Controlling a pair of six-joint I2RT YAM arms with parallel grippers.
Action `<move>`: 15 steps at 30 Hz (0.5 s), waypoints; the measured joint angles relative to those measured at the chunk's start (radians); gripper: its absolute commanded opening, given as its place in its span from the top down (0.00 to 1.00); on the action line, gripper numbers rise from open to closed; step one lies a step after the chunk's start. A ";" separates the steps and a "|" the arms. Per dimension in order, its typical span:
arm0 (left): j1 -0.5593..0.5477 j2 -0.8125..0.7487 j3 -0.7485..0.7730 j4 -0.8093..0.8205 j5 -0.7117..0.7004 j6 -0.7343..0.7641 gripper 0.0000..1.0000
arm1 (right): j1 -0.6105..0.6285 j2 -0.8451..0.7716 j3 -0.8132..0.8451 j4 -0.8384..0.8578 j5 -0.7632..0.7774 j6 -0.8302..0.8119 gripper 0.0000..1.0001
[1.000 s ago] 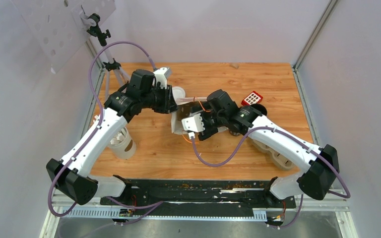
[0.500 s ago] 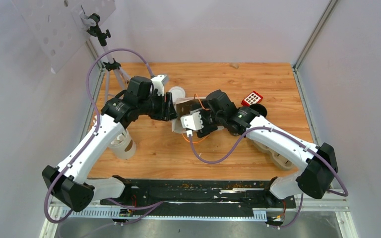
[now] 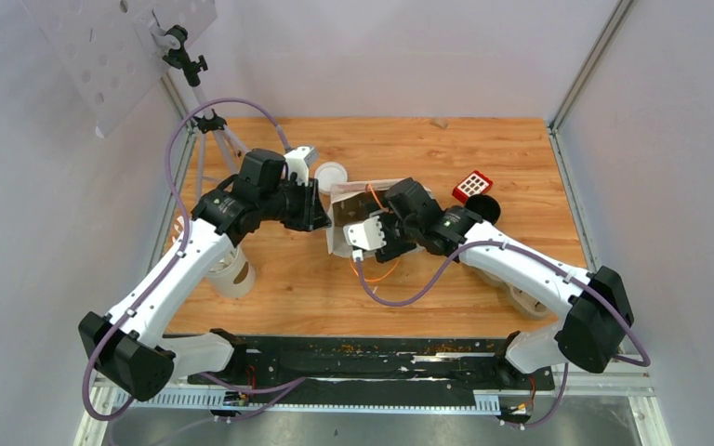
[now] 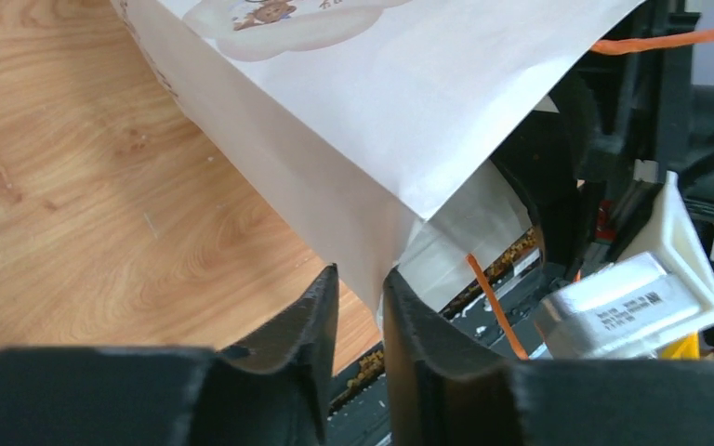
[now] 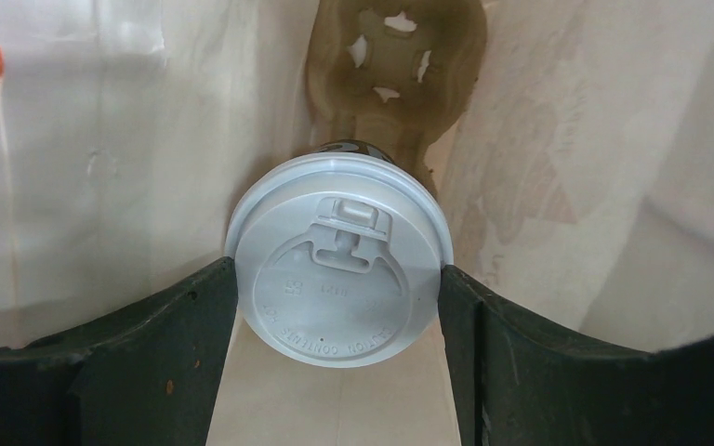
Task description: Pack the takeout coffee
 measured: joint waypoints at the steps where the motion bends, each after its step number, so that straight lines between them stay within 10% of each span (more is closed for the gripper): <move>1: 0.000 0.002 0.000 0.005 0.008 0.002 0.82 | 0.000 0.000 -0.008 0.003 0.009 0.000 0.31; 15: 0.000 0.021 -0.039 0.030 0.081 0.014 0.98 | -0.045 0.027 -0.080 0.154 0.082 -0.014 0.31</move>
